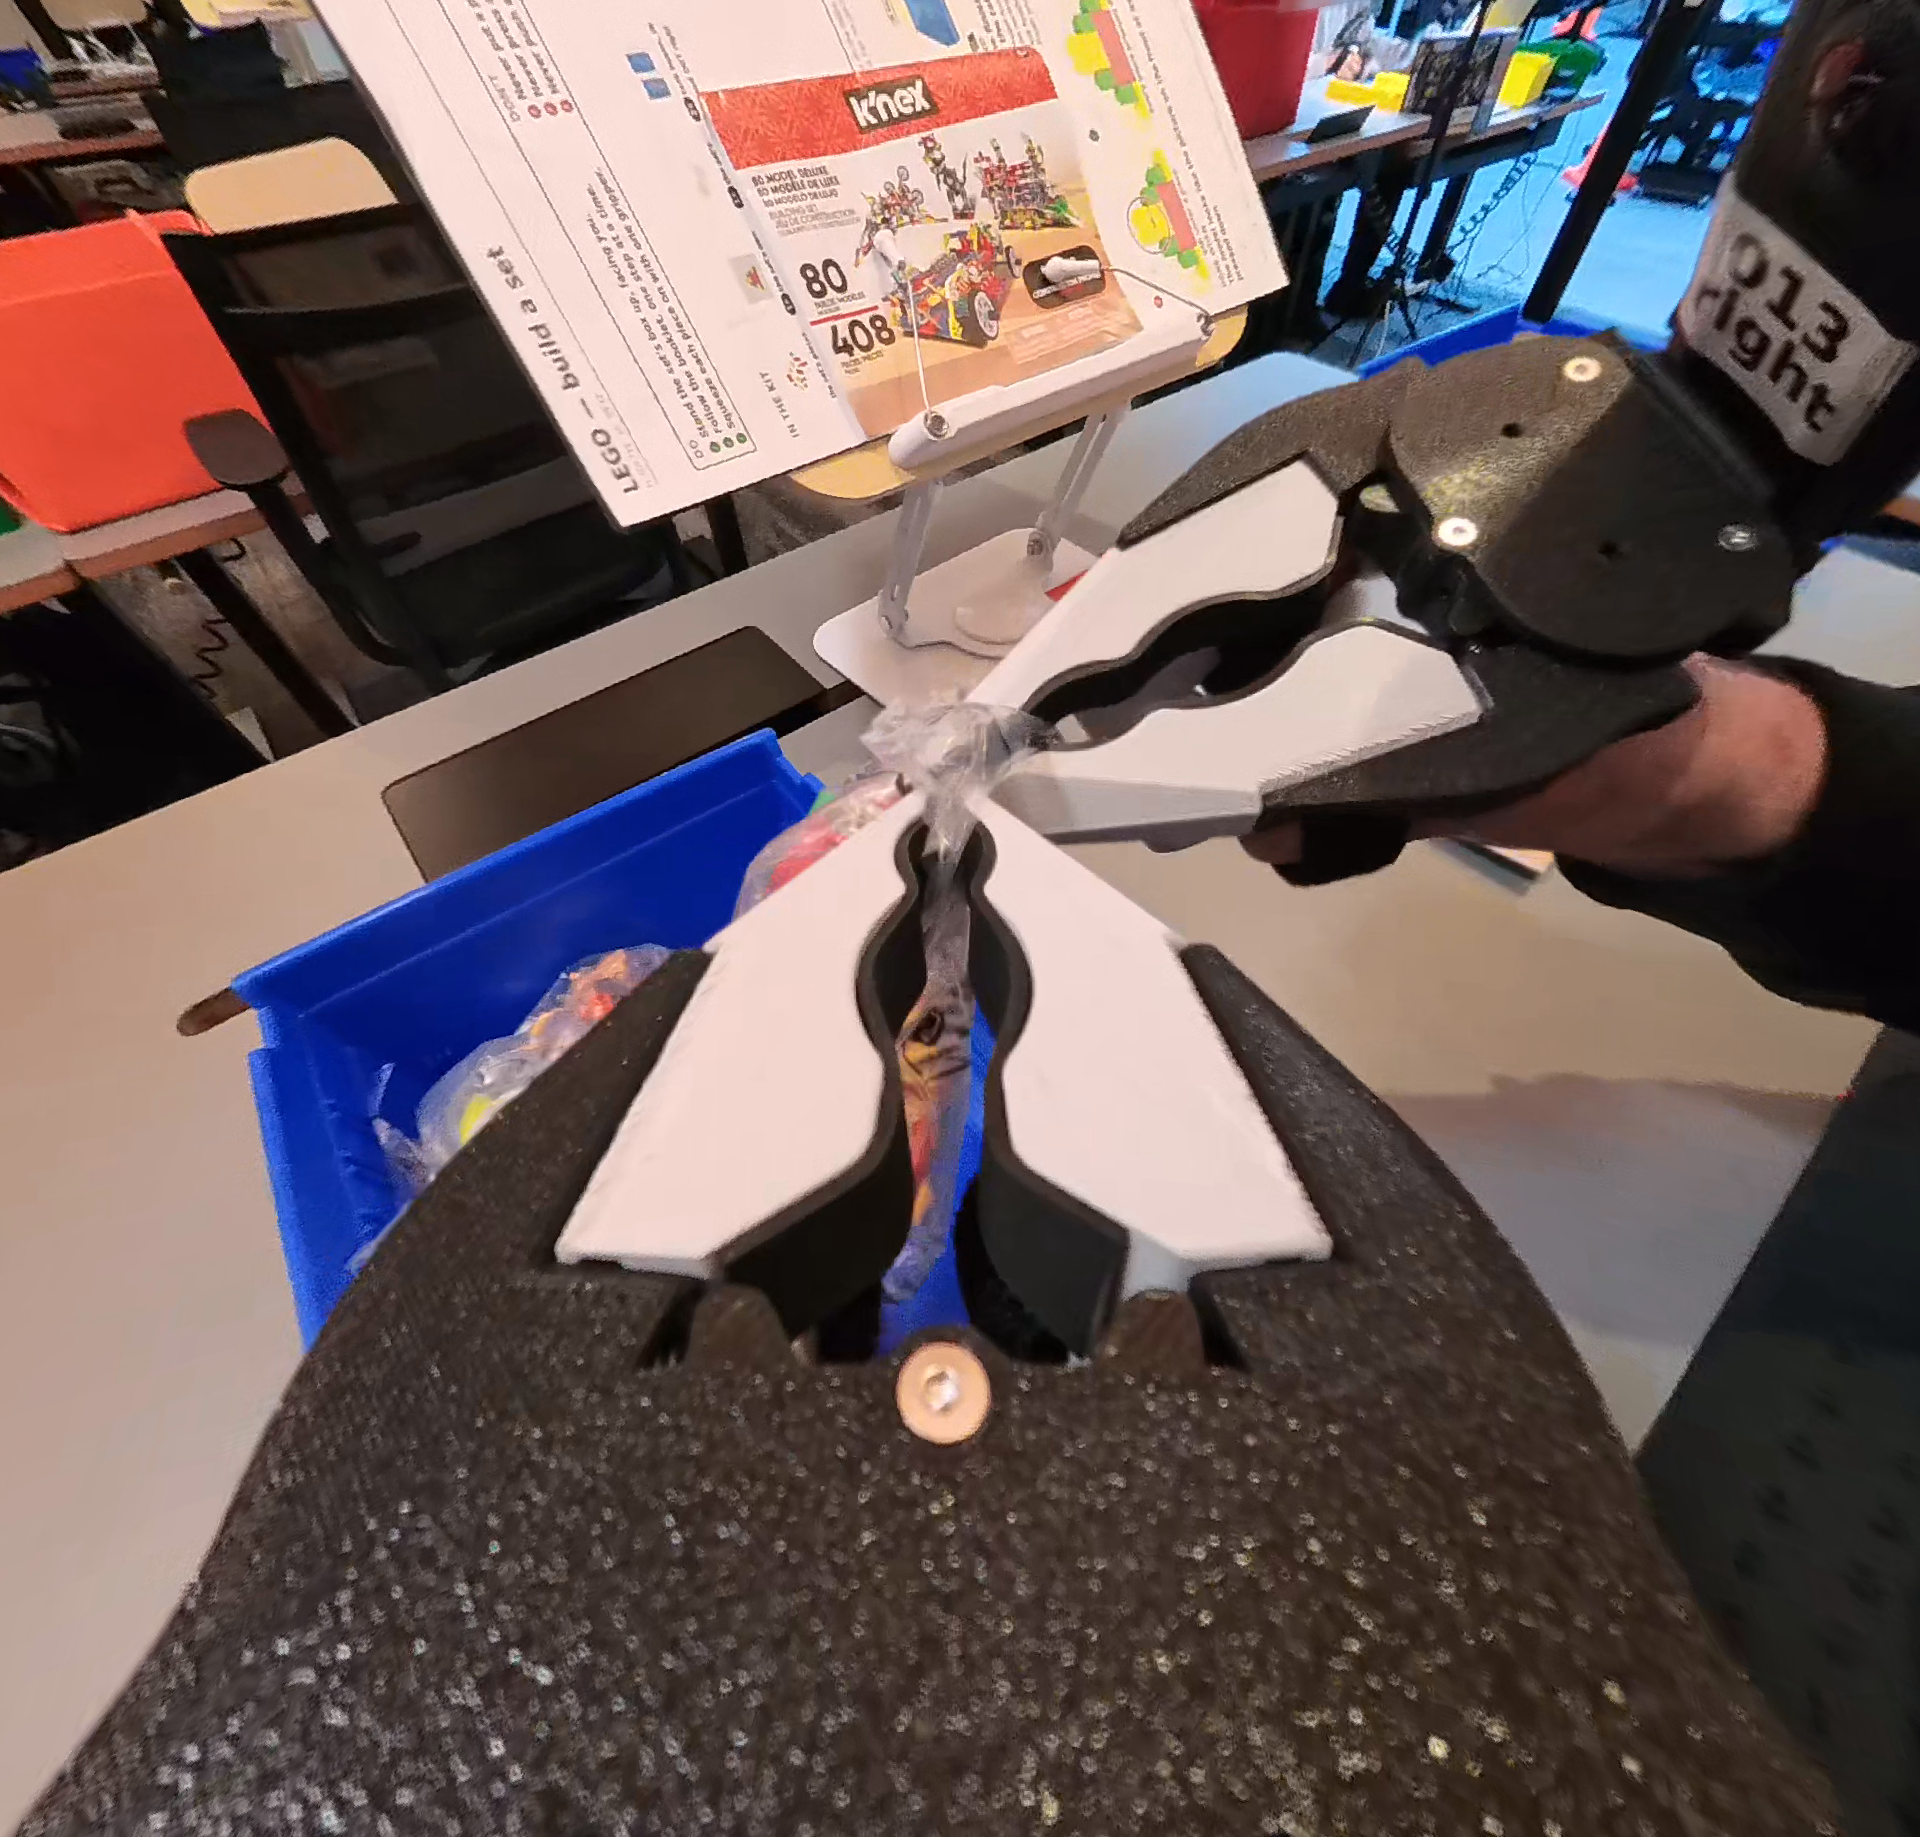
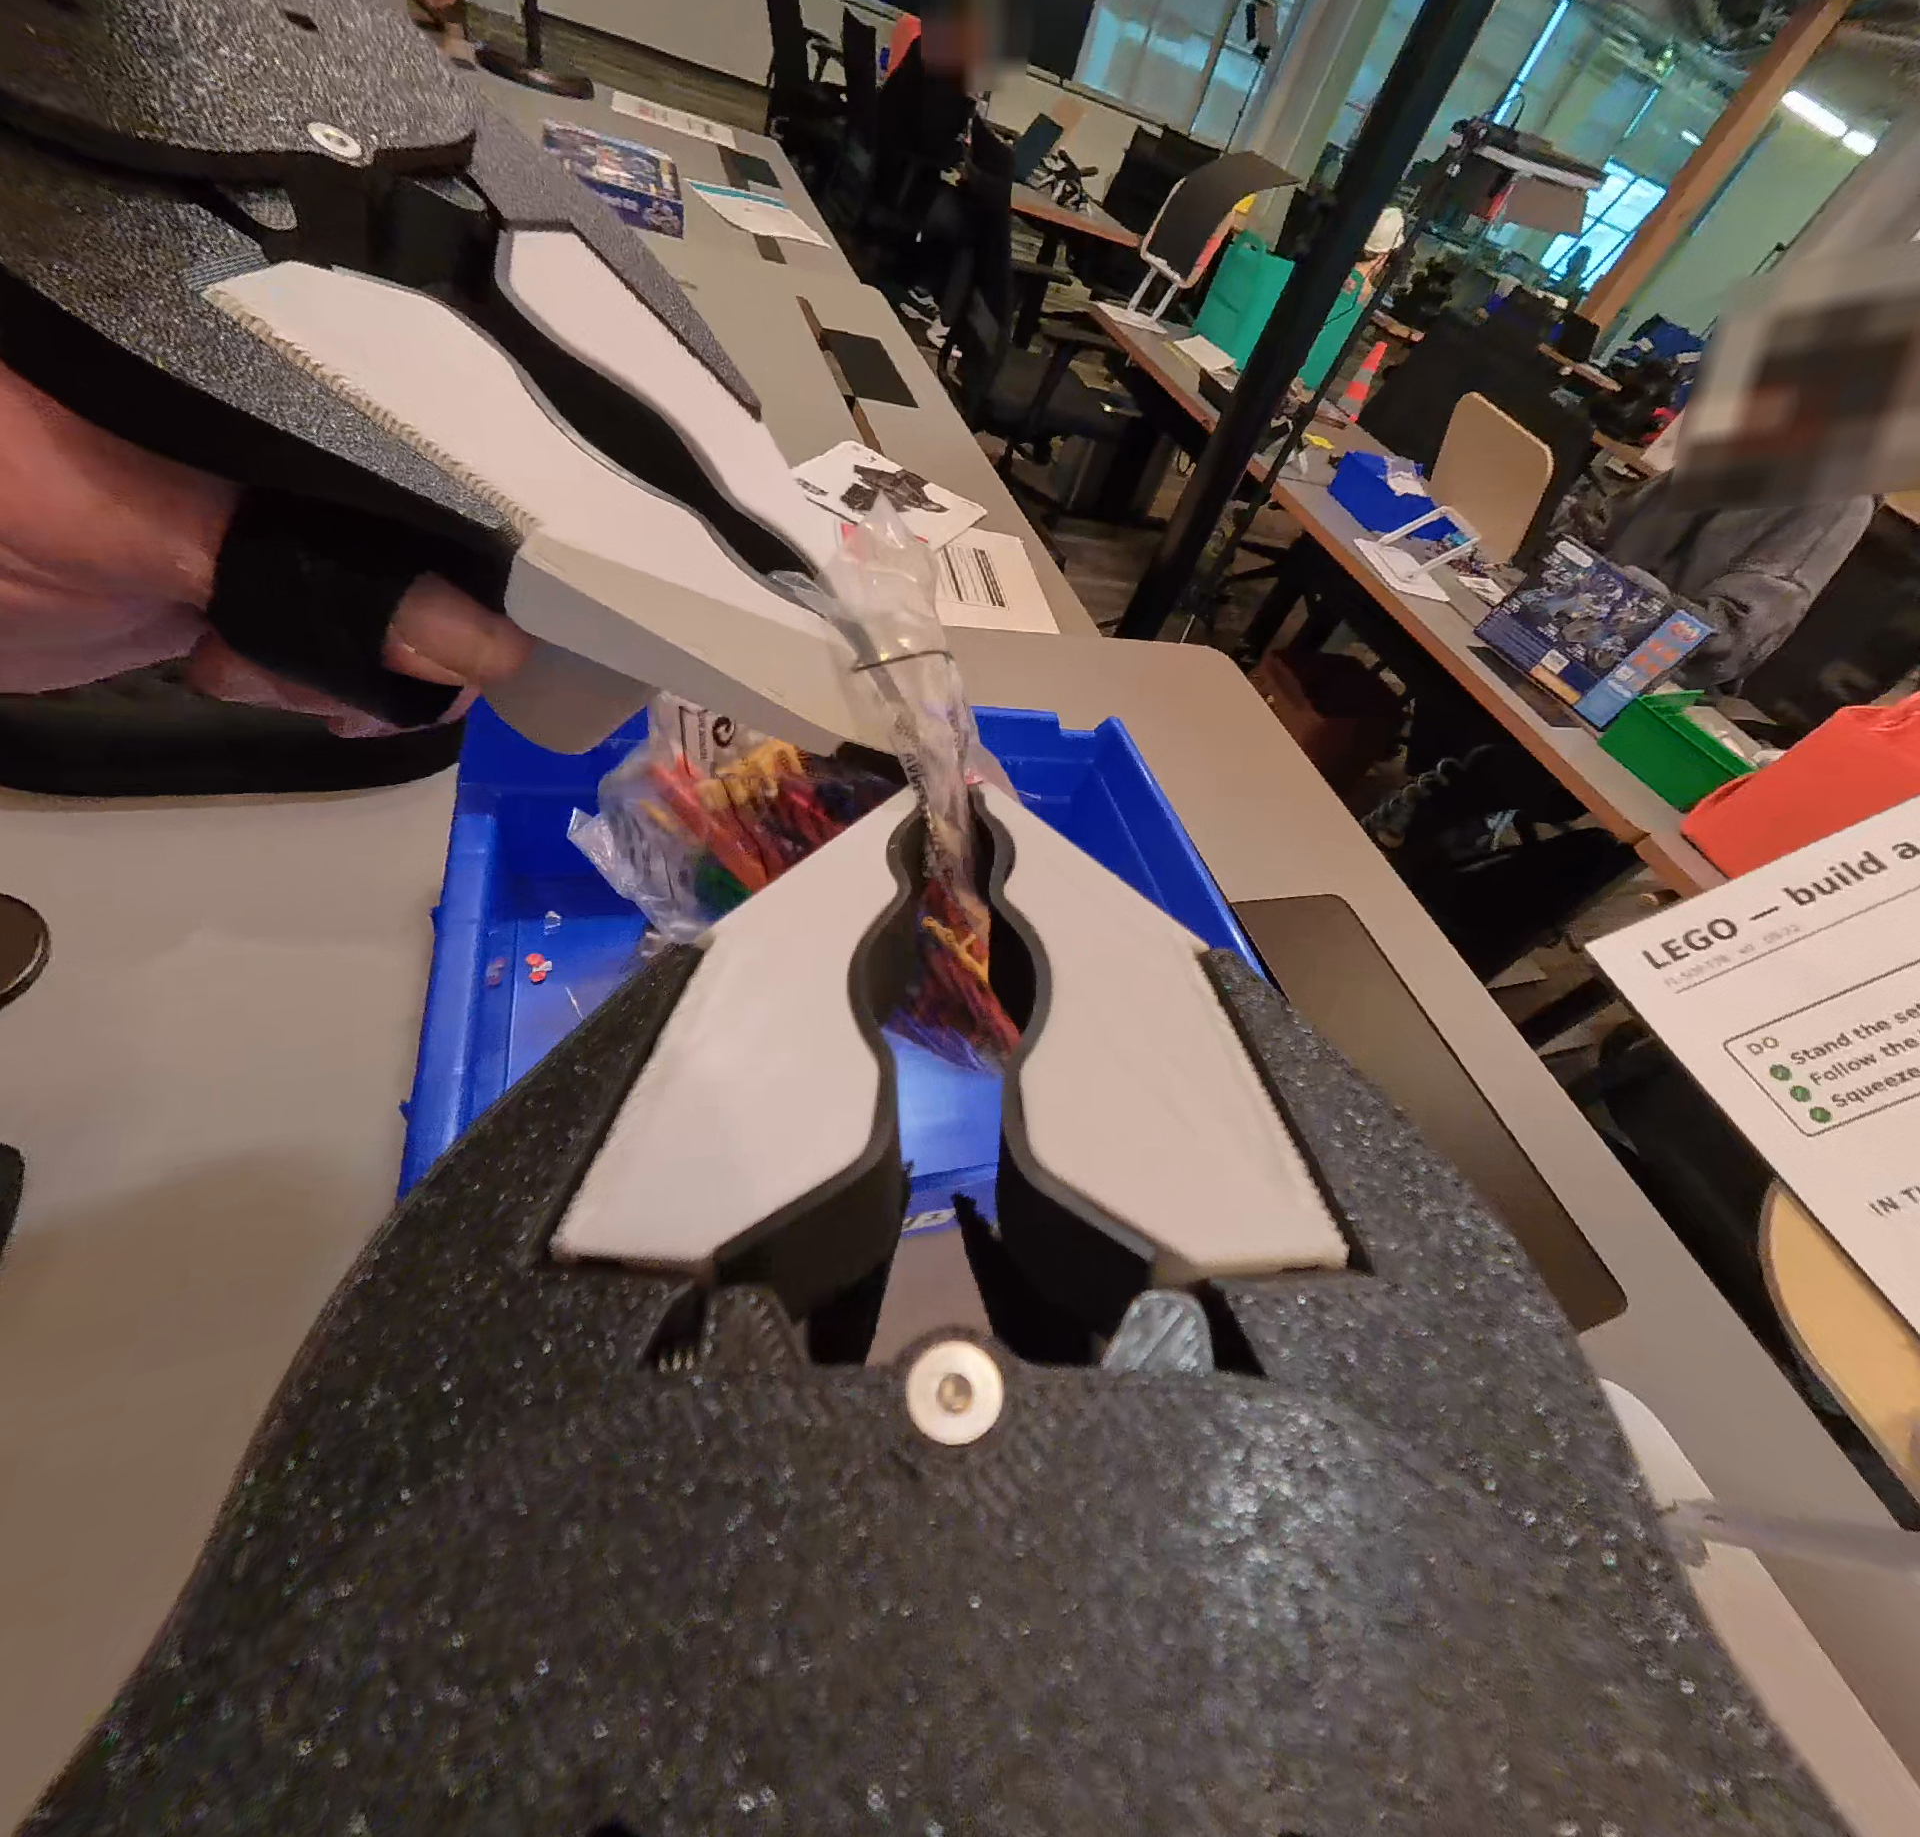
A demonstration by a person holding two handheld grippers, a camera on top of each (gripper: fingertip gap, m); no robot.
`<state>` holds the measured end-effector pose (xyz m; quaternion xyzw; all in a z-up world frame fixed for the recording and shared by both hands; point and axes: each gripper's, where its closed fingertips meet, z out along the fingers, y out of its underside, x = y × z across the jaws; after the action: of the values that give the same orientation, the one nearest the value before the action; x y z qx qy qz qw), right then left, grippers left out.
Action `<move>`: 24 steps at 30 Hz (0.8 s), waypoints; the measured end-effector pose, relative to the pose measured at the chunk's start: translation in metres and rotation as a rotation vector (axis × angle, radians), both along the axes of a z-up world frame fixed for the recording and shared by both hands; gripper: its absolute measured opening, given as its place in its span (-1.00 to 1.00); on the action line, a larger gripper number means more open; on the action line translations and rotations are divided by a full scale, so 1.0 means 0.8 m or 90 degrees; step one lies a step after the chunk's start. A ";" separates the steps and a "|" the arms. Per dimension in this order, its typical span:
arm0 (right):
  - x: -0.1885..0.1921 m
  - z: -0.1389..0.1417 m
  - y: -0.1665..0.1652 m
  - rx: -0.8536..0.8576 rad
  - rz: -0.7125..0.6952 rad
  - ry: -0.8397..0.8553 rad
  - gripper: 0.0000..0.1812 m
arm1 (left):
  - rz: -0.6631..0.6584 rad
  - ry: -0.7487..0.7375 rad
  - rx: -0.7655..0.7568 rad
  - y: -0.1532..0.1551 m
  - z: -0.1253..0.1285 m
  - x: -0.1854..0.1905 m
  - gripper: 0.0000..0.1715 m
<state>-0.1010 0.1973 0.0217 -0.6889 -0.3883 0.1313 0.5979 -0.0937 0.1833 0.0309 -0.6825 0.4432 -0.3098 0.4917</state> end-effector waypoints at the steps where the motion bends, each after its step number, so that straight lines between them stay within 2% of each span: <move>1: 0.000 0.001 0.000 0.002 0.001 -0.003 -1.00 | 0.000 -0.005 -0.001 -0.001 0.001 0.001 -1.00; 9: 0.007 0.002 0.017 -0.013 -0.089 0.019 -1.00 | 0.050 0.047 0.062 0.003 0.001 0.006 -1.00; 14: 0.004 0.002 0.035 -0.073 -0.112 0.104 -1.00 | 0.093 0.051 0.077 0.016 0.005 0.005 -1.00; 16: -0.001 -0.004 0.043 -0.147 -0.094 0.214 -1.00 | 0.106 0.077 0.095 0.019 0.001 0.002 -1.00; 17: 0.001 -0.009 0.049 -0.160 -0.105 0.232 -1.00 | 0.103 0.092 0.095 0.019 -0.005 0.005 -1.00; 24: 0.008 -0.036 0.085 -0.133 -0.166 0.127 -1.00 | 0.102 0.106 0.085 0.012 -0.025 0.012 -1.00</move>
<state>-0.0946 0.2654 -0.0073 -0.7753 -0.2188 0.1599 0.5705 -0.0839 0.1932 0.0110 -0.7049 0.4461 -0.1811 0.5209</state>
